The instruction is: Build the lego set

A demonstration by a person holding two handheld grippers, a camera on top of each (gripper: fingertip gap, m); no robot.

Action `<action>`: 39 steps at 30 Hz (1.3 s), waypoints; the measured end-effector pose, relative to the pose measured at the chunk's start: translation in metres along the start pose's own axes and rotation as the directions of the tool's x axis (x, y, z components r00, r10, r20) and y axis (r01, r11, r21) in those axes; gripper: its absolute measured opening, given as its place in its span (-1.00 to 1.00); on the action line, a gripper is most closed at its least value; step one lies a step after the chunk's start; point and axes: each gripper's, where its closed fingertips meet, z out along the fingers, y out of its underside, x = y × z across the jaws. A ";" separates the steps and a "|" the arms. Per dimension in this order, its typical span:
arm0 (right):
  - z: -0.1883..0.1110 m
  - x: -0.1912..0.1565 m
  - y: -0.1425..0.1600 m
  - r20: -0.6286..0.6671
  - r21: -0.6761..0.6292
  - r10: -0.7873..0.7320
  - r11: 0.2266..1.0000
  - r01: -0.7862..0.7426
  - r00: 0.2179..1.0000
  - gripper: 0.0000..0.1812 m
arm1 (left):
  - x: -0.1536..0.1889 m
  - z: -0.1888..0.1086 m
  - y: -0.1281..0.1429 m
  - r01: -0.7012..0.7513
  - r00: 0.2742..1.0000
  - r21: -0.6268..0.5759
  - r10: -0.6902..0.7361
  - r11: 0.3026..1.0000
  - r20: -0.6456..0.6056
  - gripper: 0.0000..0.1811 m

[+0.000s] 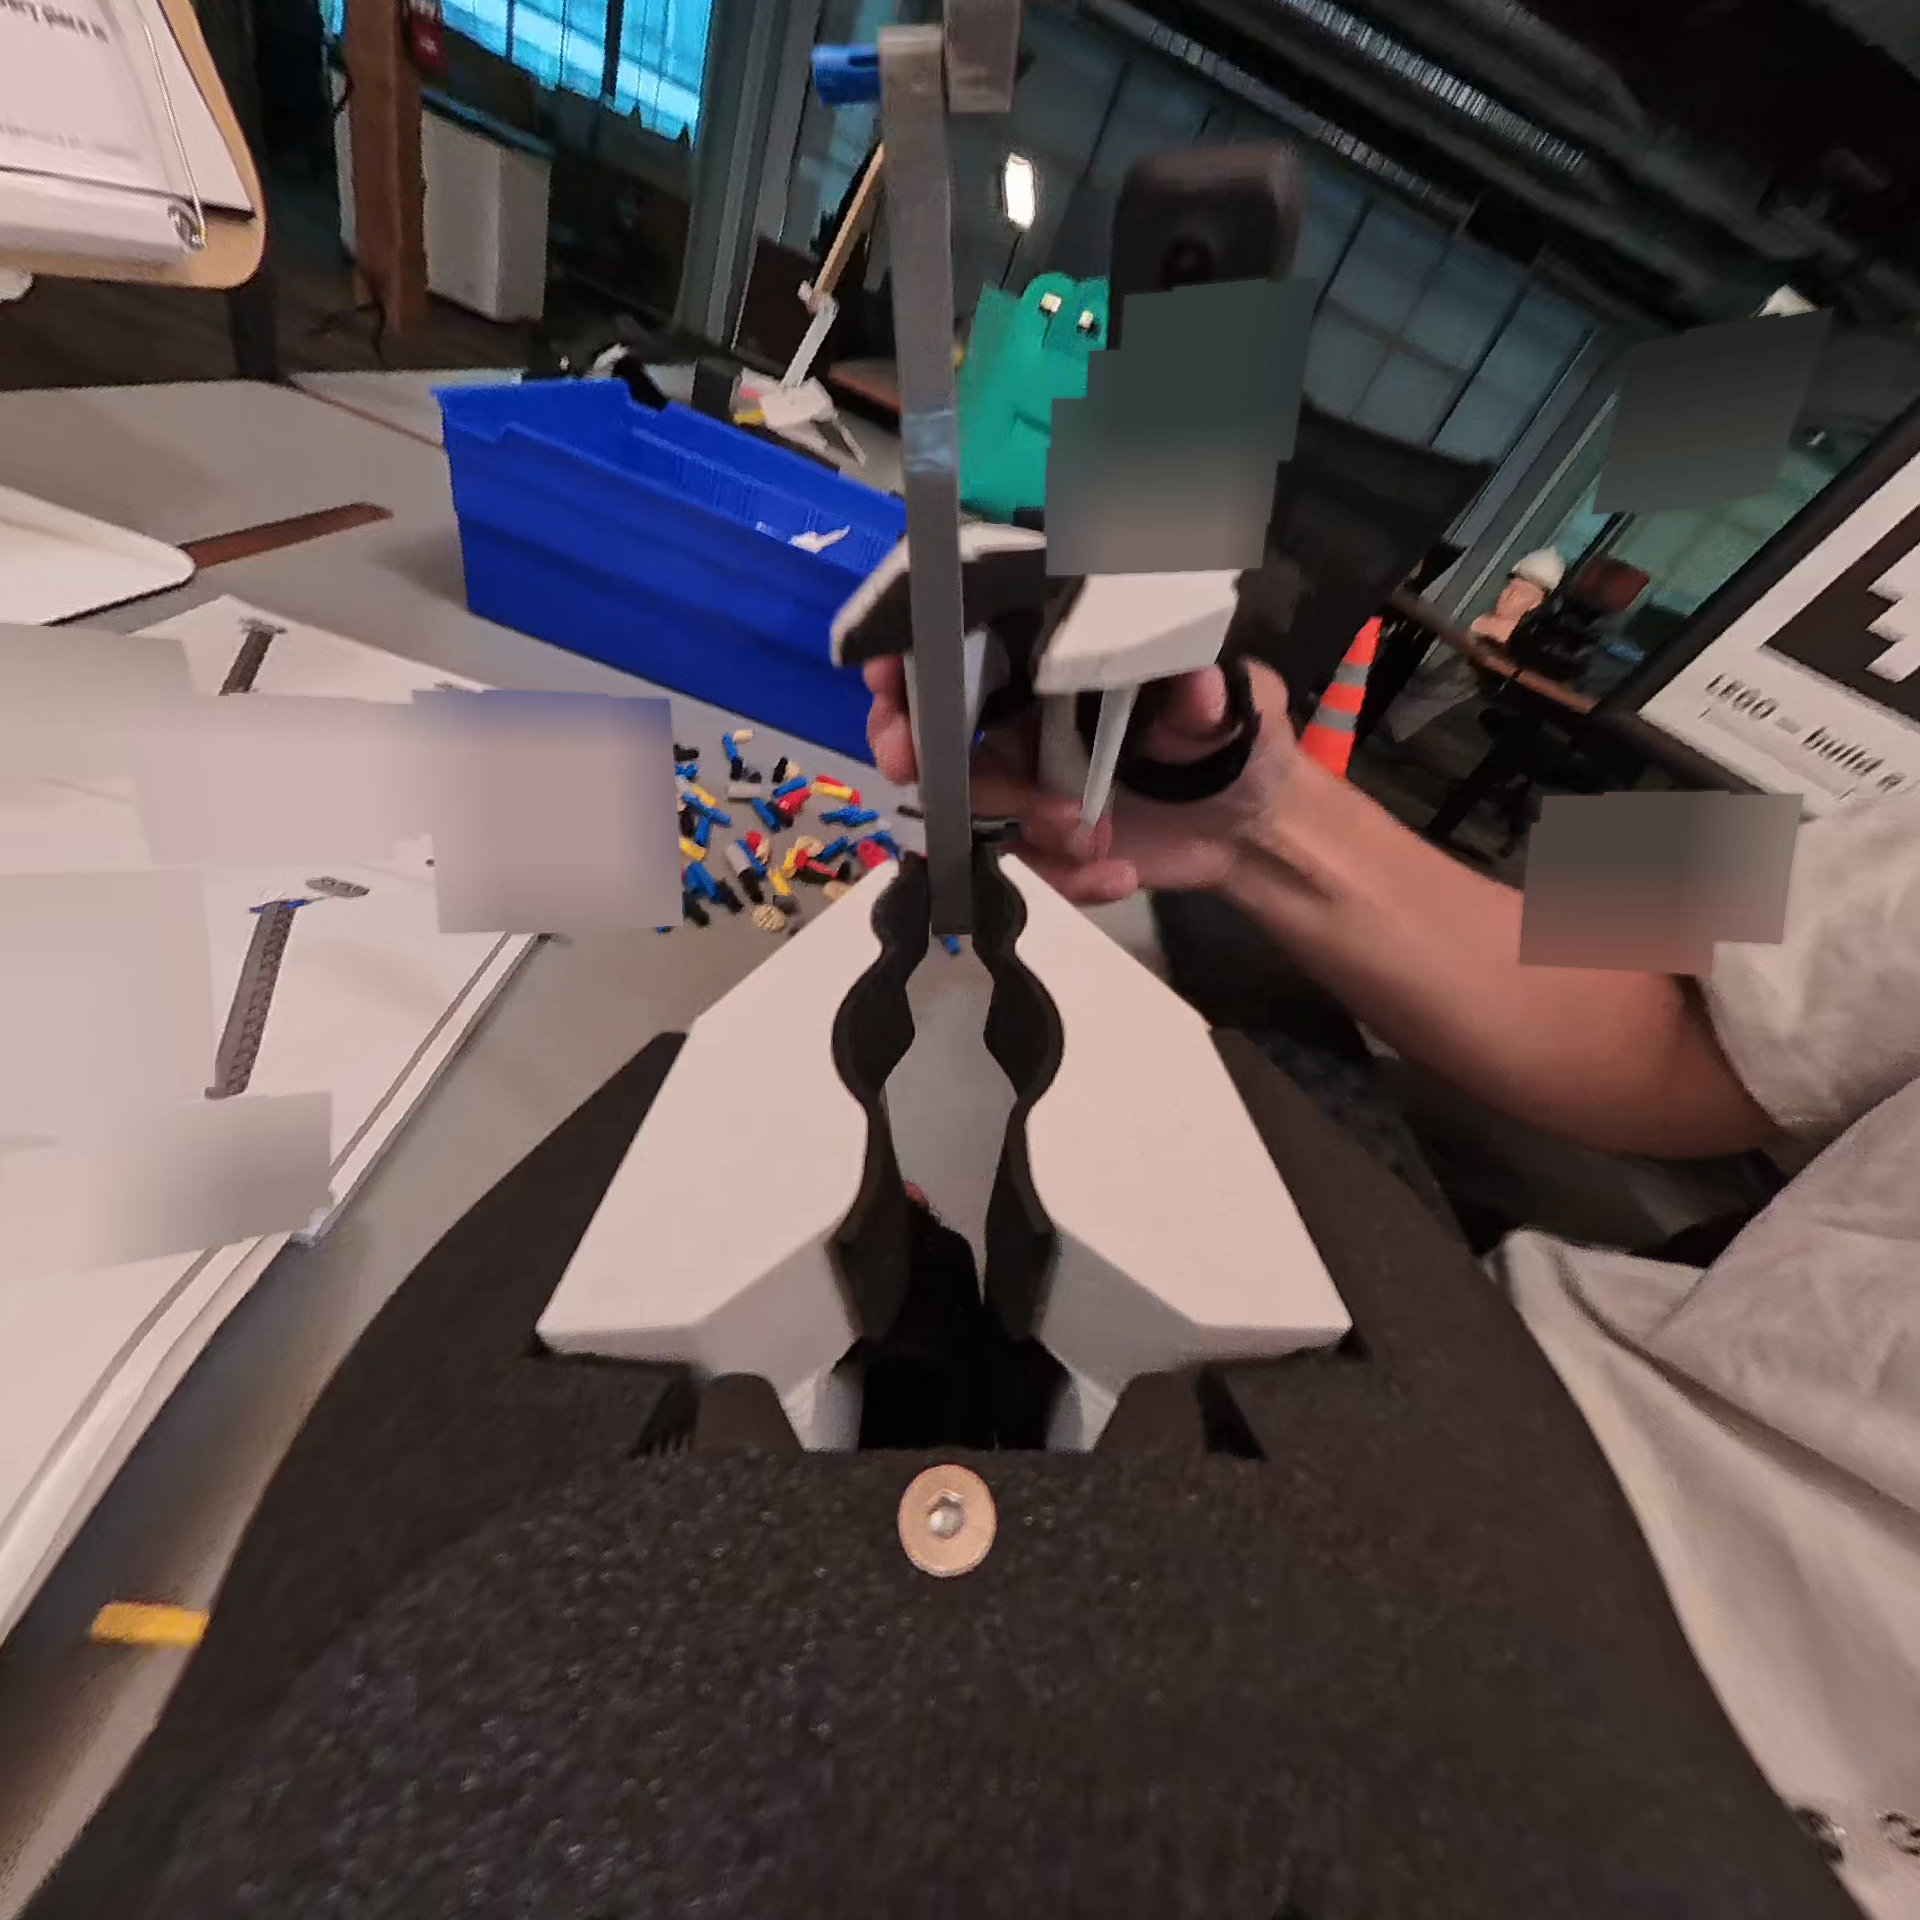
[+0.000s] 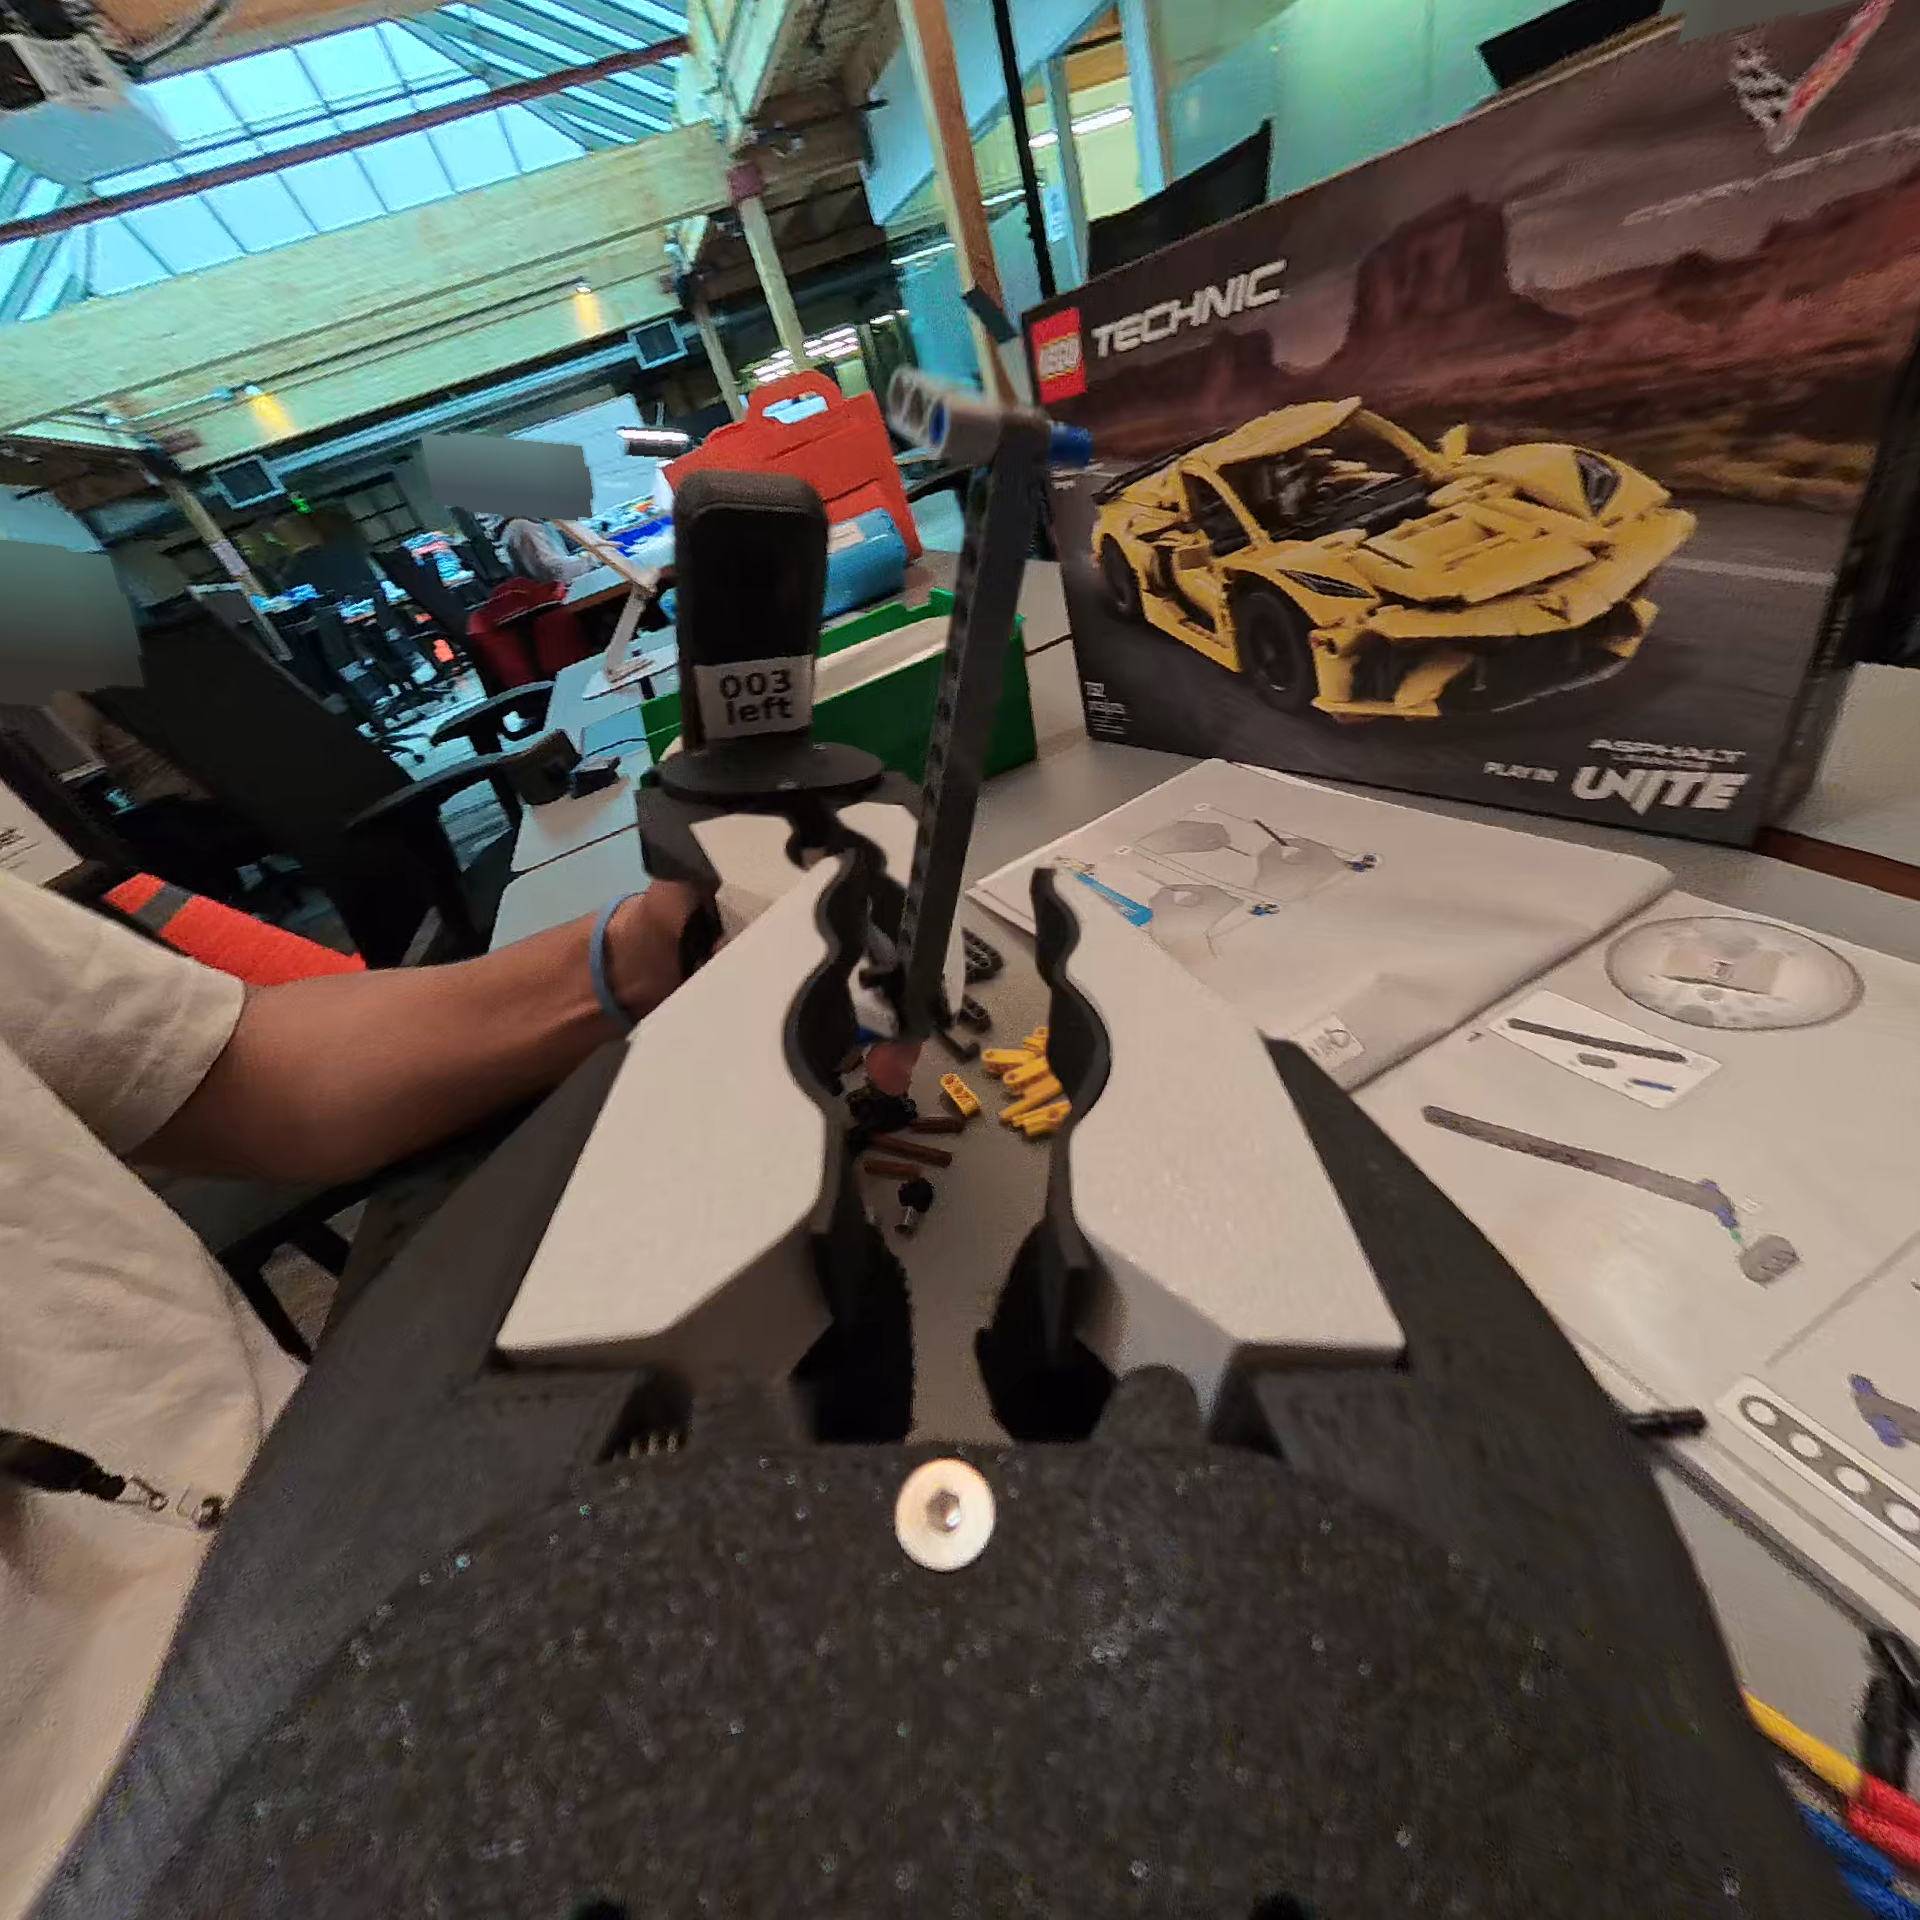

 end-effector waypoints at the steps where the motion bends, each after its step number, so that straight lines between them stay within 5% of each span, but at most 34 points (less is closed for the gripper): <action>1: -0.001 0.005 -0.002 -0.028 -0.005 0.013 1.000 -0.013 1.000 -0.66 | -0.002 0.001 0.005 -0.019 1.000 -0.031 0.020 0.999 0.022 -0.93; 6: -0.008 0.018 0.003 -0.101 -0.021 0.094 0.995 -0.096 0.990 -0.88 | -0.014 0.007 0.030 -0.131 0.979 -0.197 0.159 0.972 0.132 -0.93; 14: -0.033 0.036 0.025 -0.162 0.164 0.421 0.903 -0.396 0.893 -0.89 | -0.020 0.003 0.023 -0.015 0.993 -0.127 0.030 0.992 0.118 -0.92; 20: -0.080 0.067 0.034 -0.468 0.000 0.144 0.987 -0.163 0.872 -0.69 | -0.036 0.001 0.043 0.027 0.975 -0.245 0.028 0.969 0.218 -0.93; 23: -0.131 0.120 0.040 -0.714 -0.262 -0.187 0.965 -0.010 0.674 -0.69 | -0.045 -0.006 0.055 0.072 0.960 -0.318 0.021 0.945 0.280 -0.93; 25: -0.140 0.142 0.050 -0.733 -0.371 -0.291 0.929 -0.003 0.615 -0.64 | -0.045 -0.007 0.061 0.084 0.958 -0.348 0.021 0.934 0.287 -0.93; 31: -0.136 0.159 0.078 -0.722 -0.455 -0.350 0.890 -0.027 0.597 -0.67 | -0.048 -0.006 0.082 0.054 0.947 -0.470 0.104 0.881 0.304 -0.93; 39: -0.138 0.159 0.089 -0.714 -0.459 -0.353 0.888 -0.023 0.605 -0.76 | -0.042 0.001 0.099 0.048 0.948 -0.540 0.133 0.840 0.290 -0.93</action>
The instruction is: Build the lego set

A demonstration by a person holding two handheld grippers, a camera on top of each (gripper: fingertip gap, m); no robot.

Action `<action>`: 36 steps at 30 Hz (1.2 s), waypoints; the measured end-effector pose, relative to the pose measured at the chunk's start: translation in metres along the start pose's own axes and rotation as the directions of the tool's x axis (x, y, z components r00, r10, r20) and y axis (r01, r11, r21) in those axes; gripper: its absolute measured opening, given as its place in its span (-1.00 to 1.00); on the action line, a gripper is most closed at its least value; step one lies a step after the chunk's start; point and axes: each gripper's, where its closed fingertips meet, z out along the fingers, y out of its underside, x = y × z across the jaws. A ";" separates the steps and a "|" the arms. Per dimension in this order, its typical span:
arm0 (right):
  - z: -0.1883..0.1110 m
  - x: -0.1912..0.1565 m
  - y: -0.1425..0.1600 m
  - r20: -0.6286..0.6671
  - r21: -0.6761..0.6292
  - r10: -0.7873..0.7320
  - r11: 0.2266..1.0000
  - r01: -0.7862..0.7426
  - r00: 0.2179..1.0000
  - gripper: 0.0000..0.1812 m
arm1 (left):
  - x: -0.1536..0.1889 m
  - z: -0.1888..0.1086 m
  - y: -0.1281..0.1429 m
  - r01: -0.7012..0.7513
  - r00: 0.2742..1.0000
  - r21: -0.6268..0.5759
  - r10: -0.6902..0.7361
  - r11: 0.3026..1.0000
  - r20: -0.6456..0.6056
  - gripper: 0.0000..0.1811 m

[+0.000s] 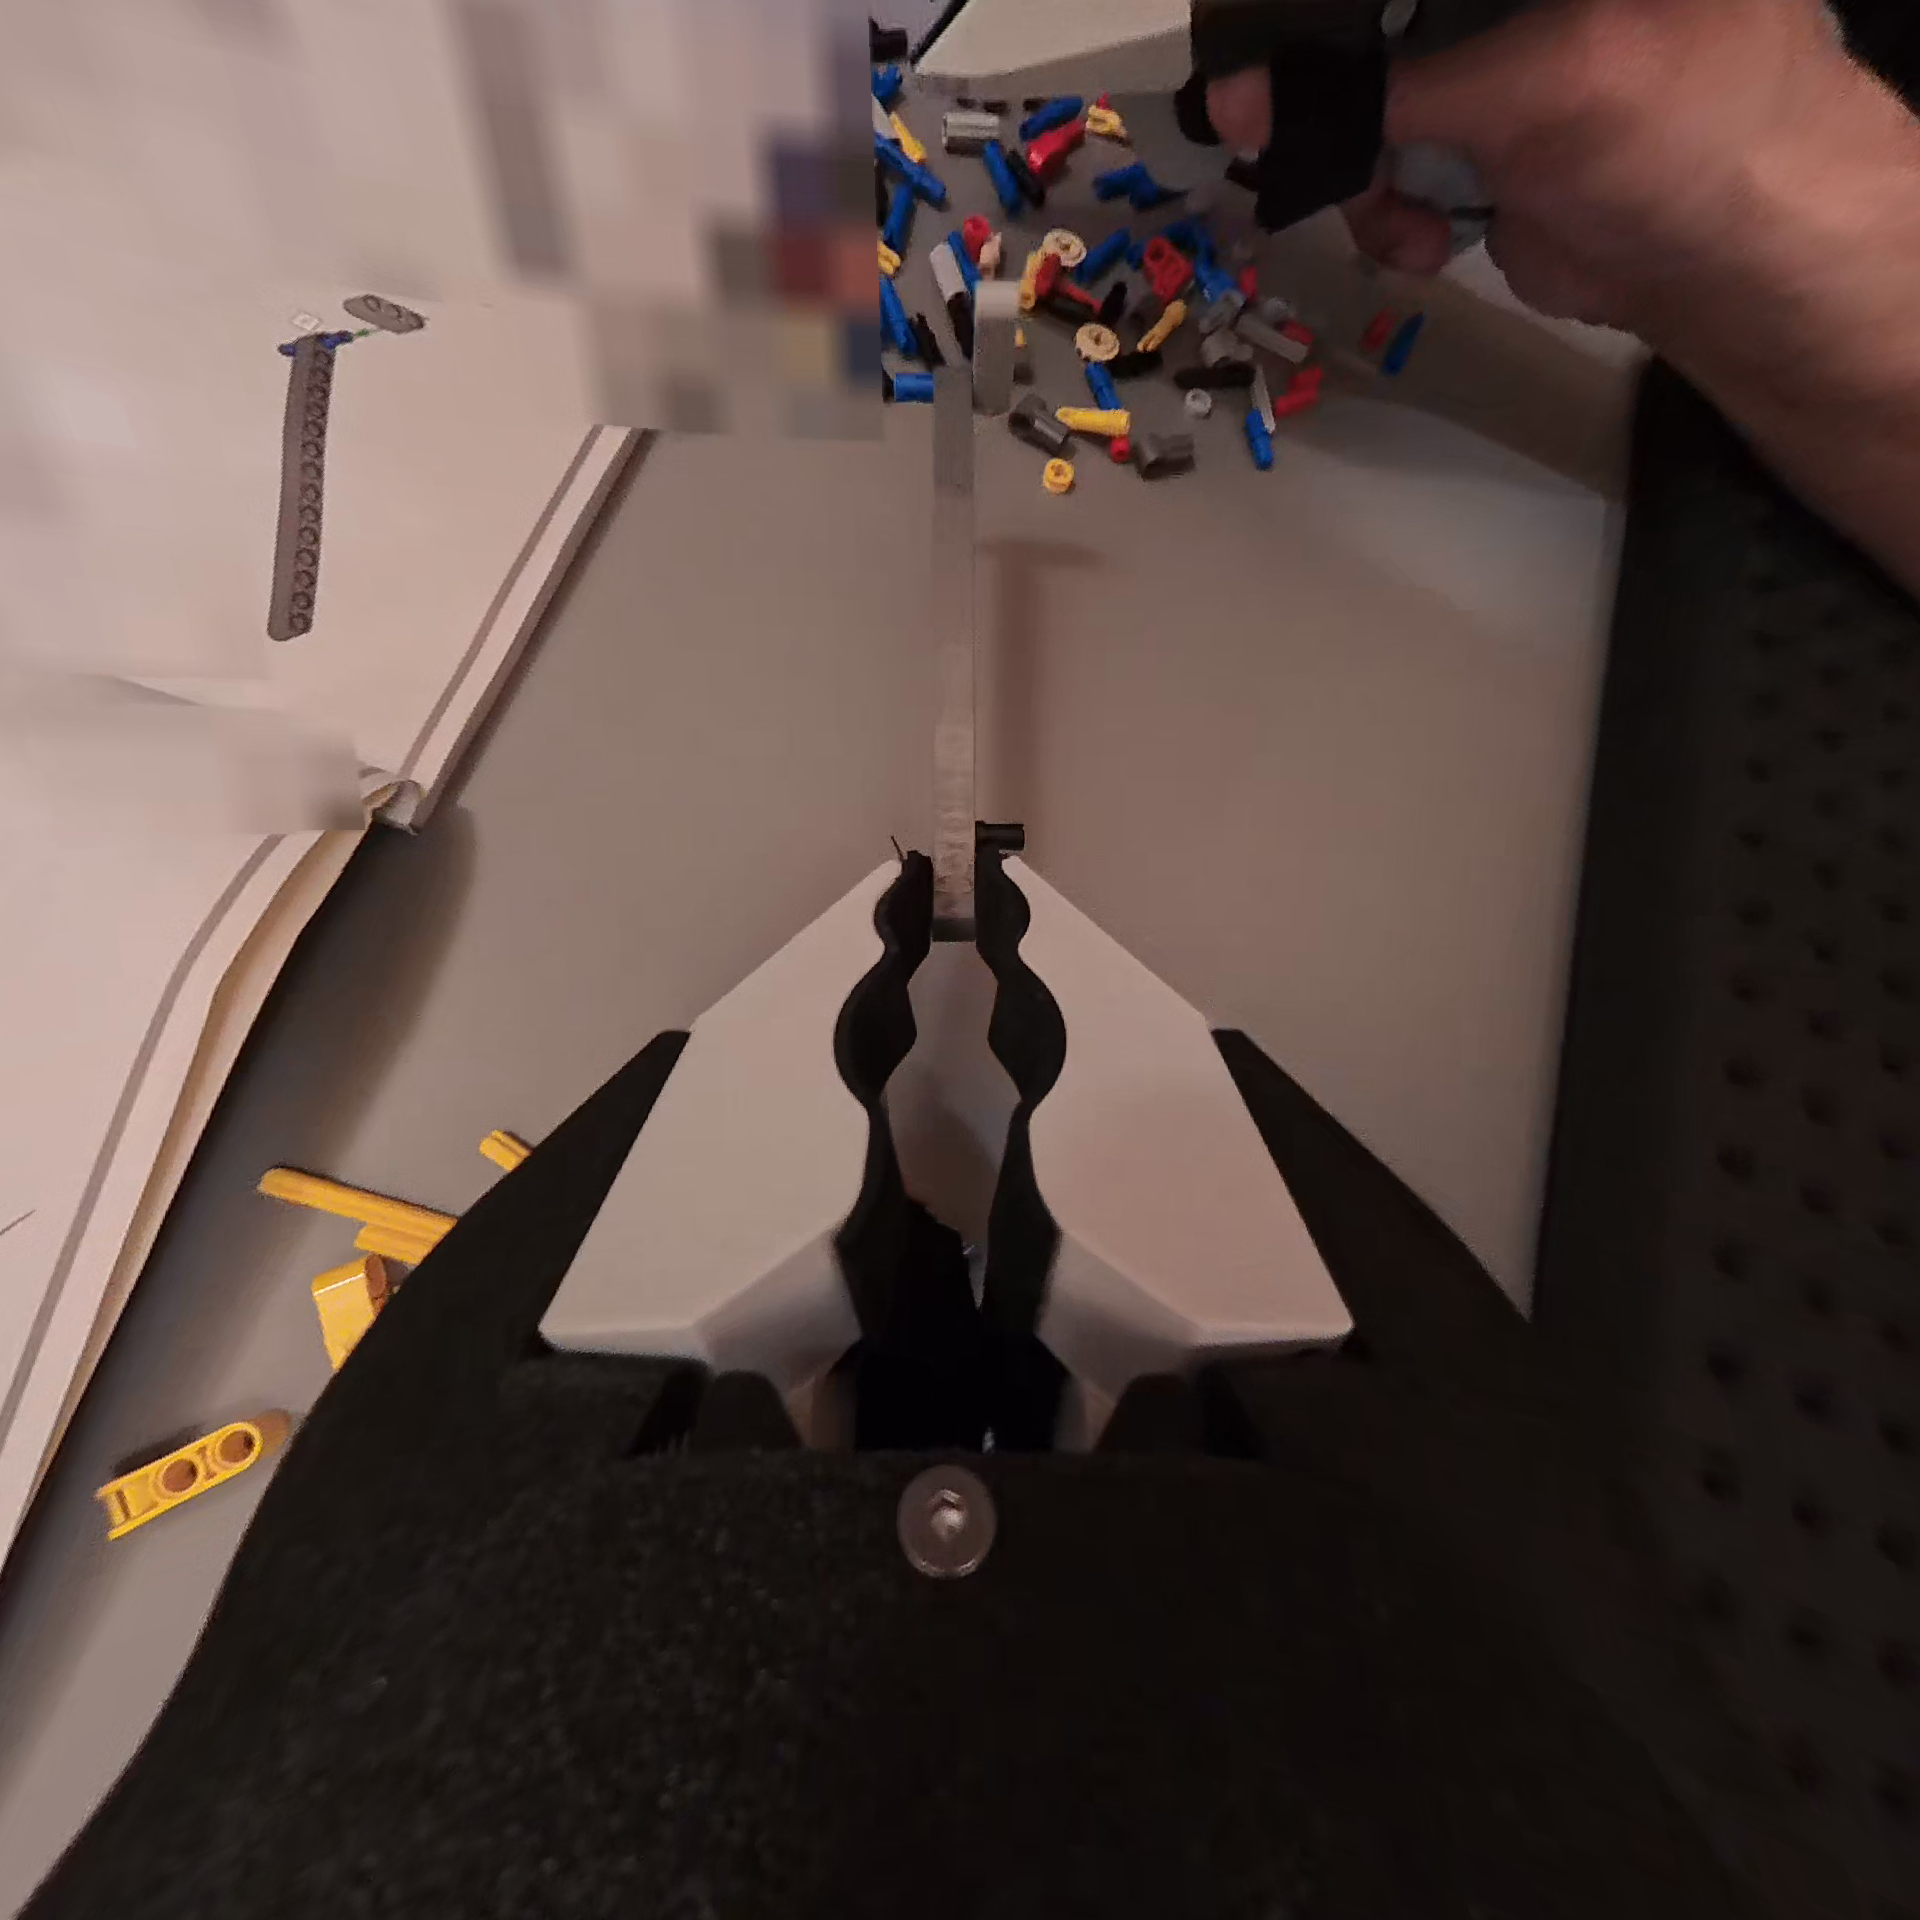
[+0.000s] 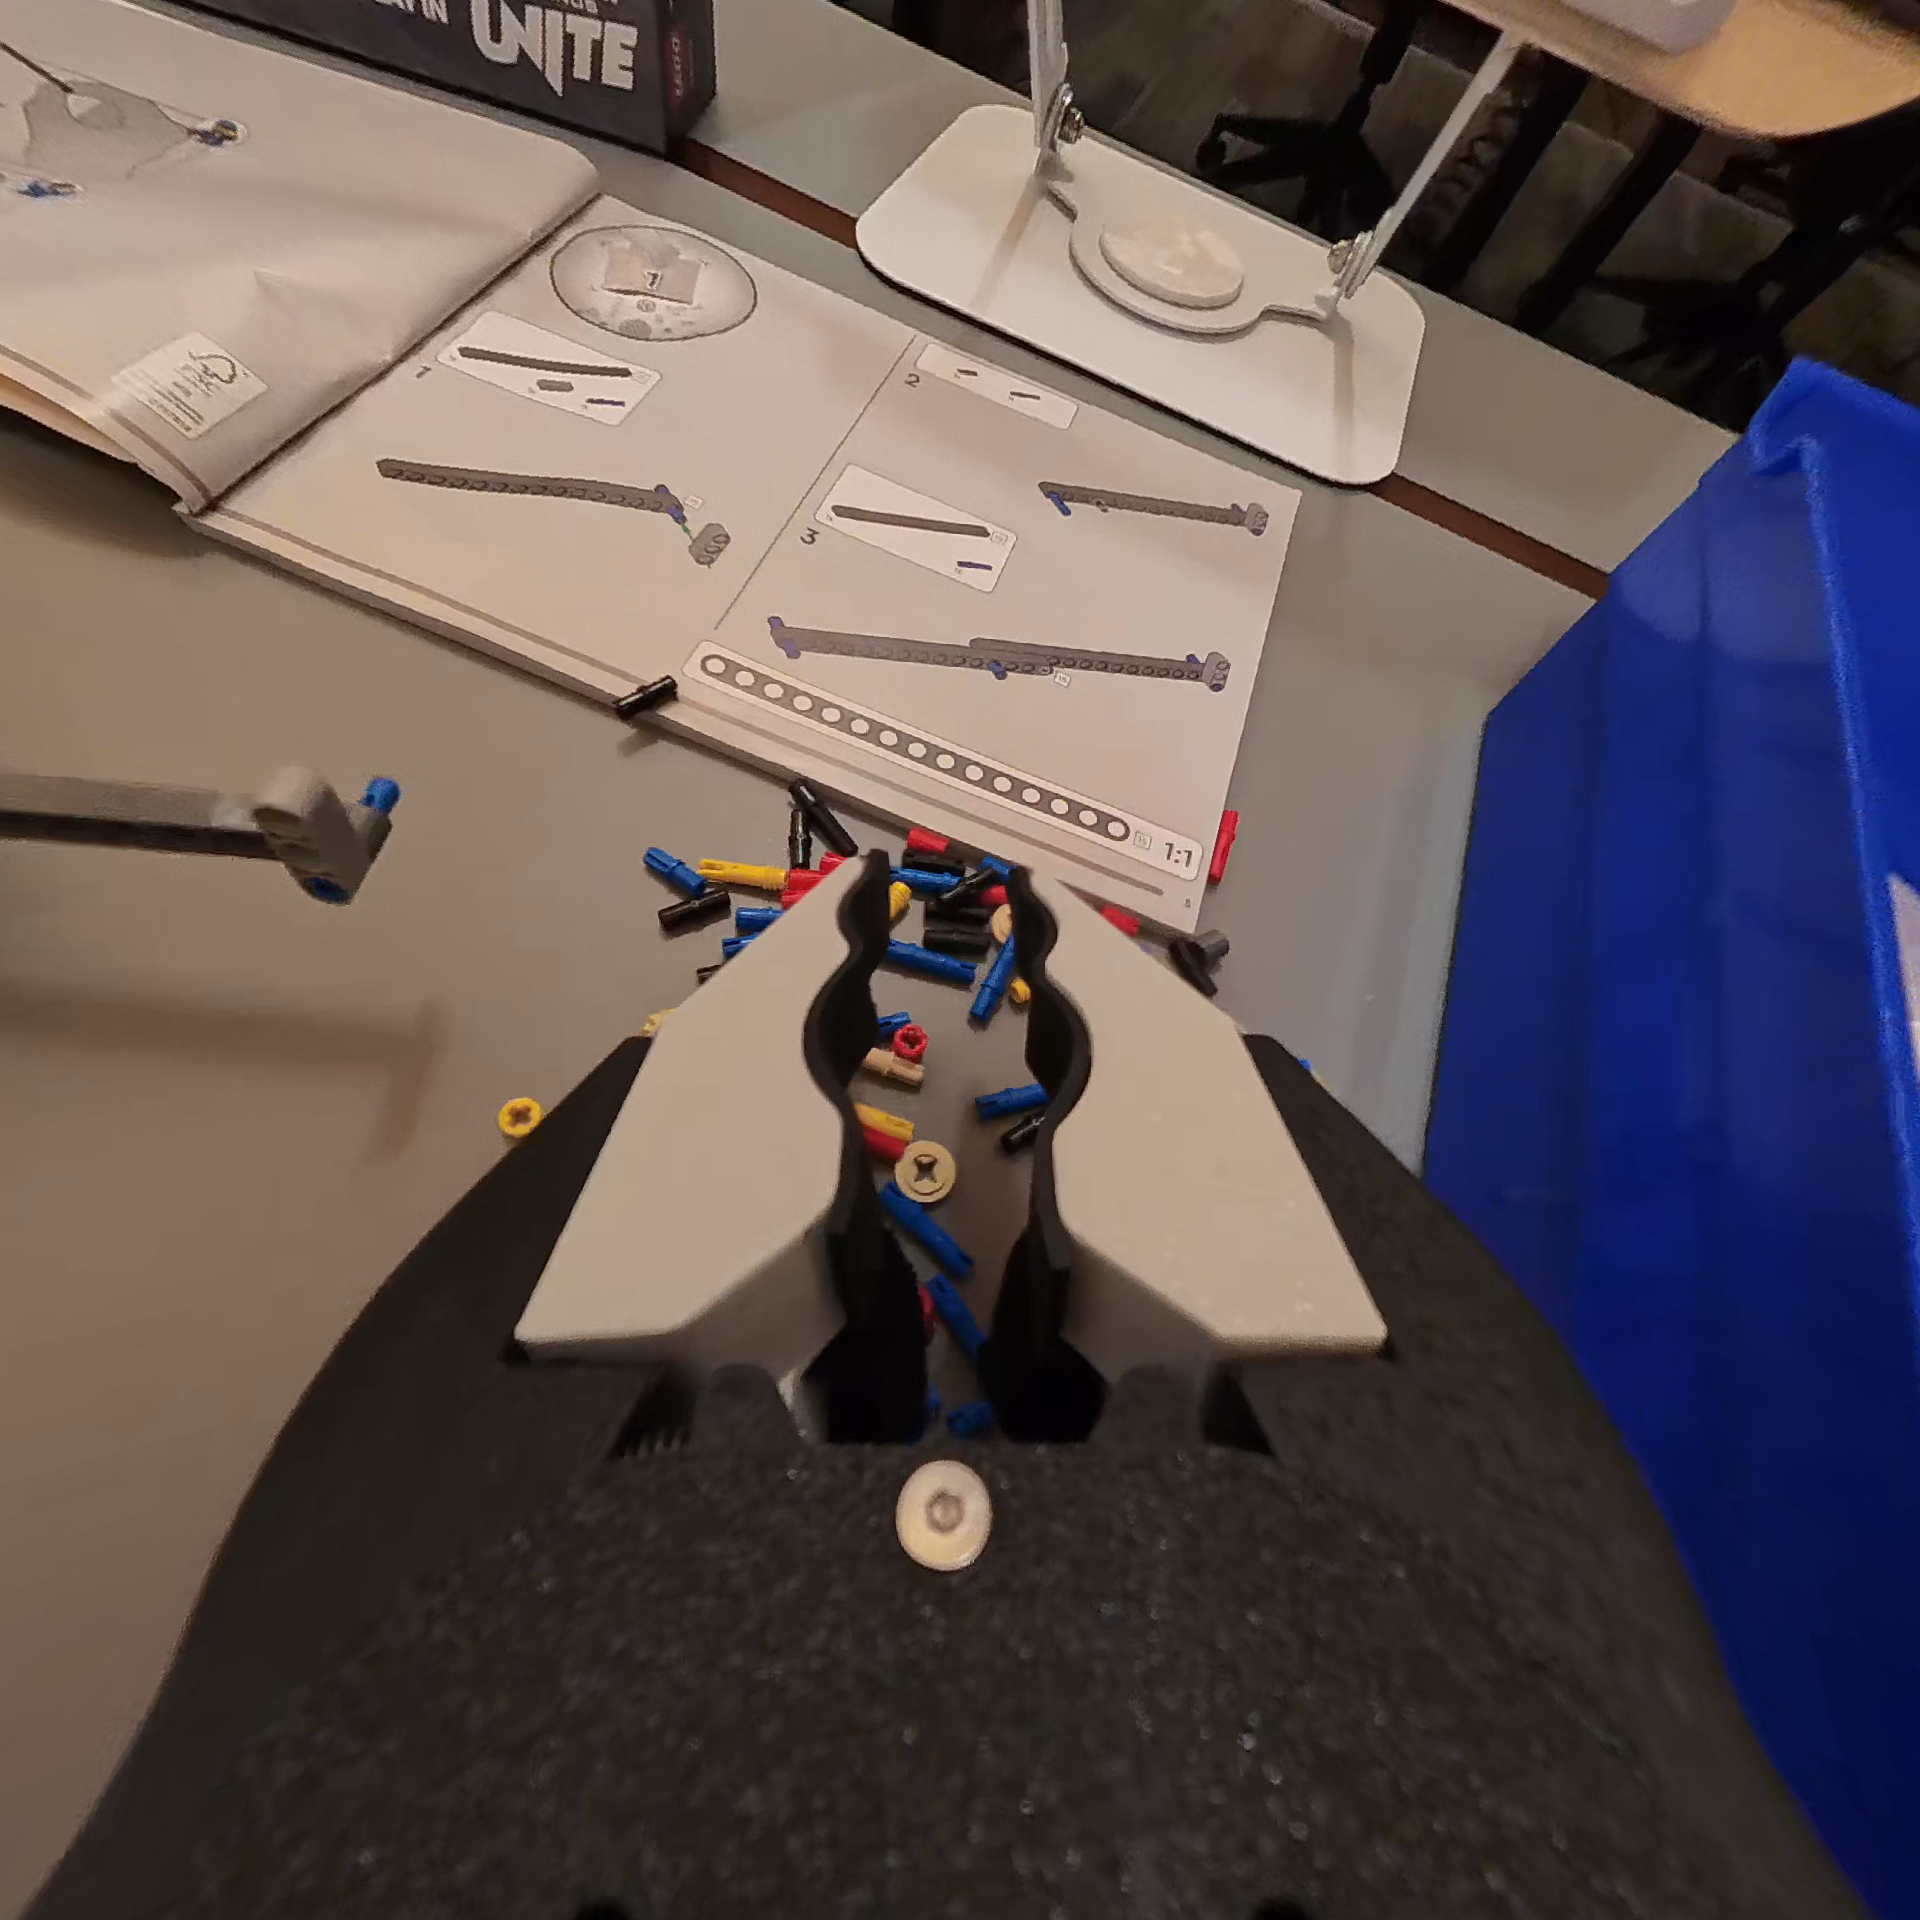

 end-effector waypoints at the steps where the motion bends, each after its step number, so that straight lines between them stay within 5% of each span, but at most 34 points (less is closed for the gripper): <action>1: 0.000 0.000 0.000 0.016 0.003 0.023 1.000 -0.023 1.000 -0.76 | 0.001 0.001 0.002 -0.013 1.000 -0.010 0.013 1.000 -0.001 -0.93; 11: -0.001 0.002 0.002 0.058 0.008 0.096 0.995 -0.096 0.994 -0.75 | 0.004 0.018 0.023 -0.092 0.996 -0.126 0.093 0.988 0.003 -0.93; 28: -0.002 0.005 0.001 0.054 0.023 0.124 0.992 -0.125 0.991 -0.75 | 0.008 0.025 0.020 -0.158 0.983 -0.142 0.169 0.977 0.067 -0.91; 33: -0.003 0.006 0.000 0.063 0.033 0.141 0.989 -0.143 0.988 -0.75 | 0.008 0.018 0.011 -0.162 0.980 -0.117 0.174 0.980 0.100 -0.72; 36: -0.005 0.006 -0.003 0.080 0.054 0.156 0.986 -0.161 0.984 -0.75 | 0.007 -0.010 -0.005 -0.118 0.979 -0.034 0.122 0.992 0.166 -0.56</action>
